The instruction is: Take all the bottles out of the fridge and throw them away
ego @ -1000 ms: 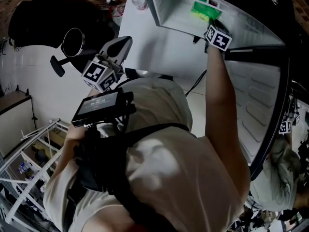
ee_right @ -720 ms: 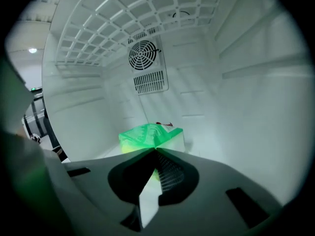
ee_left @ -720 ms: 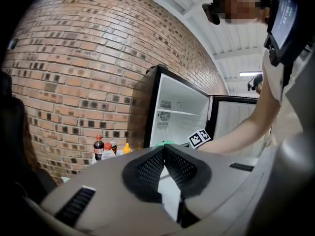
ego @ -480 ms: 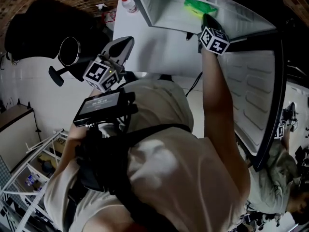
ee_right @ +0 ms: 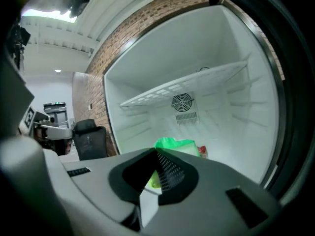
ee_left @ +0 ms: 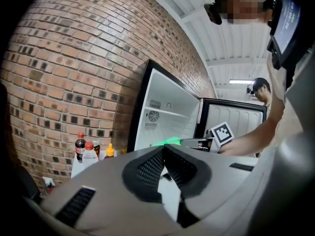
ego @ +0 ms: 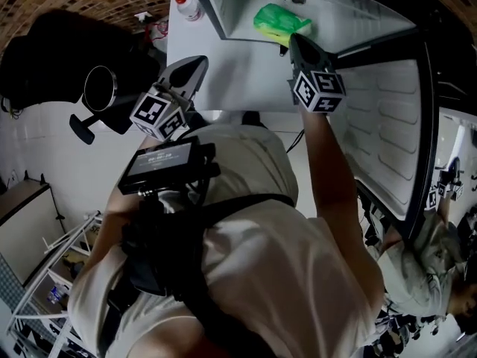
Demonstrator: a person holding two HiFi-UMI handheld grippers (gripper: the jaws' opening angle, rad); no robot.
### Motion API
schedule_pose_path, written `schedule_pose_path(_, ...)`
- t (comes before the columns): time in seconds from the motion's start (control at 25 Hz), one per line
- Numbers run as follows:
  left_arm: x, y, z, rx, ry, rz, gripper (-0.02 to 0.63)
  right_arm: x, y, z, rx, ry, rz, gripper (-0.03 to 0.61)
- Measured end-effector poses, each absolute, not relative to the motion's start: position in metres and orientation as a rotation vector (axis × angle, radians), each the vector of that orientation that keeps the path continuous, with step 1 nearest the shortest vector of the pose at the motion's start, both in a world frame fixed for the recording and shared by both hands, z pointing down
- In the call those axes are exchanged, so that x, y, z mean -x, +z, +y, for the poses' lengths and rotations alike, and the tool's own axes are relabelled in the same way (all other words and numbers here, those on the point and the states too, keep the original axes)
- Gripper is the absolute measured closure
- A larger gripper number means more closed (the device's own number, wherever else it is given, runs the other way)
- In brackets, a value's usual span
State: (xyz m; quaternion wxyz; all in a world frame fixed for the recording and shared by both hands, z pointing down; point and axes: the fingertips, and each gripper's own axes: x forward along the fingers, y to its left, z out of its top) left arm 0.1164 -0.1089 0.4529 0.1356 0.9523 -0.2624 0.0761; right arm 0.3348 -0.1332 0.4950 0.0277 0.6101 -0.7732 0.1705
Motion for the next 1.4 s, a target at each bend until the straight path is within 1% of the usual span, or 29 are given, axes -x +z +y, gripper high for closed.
schedule_pose_path(0.24, -0.092, 0.454, -0.111, -2.735, 0.194, -0.785, 0.611, -0.263, 0.493, -0.097, -1.702, 0.547, -2.460, 0.578)
schedule_pose_path(0.44, -0.047, 0.452, -0.115, -2.695, 0.163, -0.882, 0.612, -0.195, 0.487, -0.101, -1.508, 0.516, -2.555, 0.578)
schedule_pose_path(0.76, 0.066, 0.453, -0.123, -2.589, 0.110, -1.133, 0.612, -0.066, 0.475, -0.141, -1.199, 0.450, -2.688, 0.578)
schedule_pose_path(1.08, 0.193, 0.467, -0.126, -2.442, 0.044, -1.375, 0.612, 0.087, 0.483, -0.178, -0.864, 0.411, -2.765, 0.578)
schedule_pose_path(1.4, 0.292, 0.472, -0.121, -2.340, 0.010, -1.514, 0.612, 0.210, 0.504, -0.193, -0.618, 0.419, -2.769, 0.578)
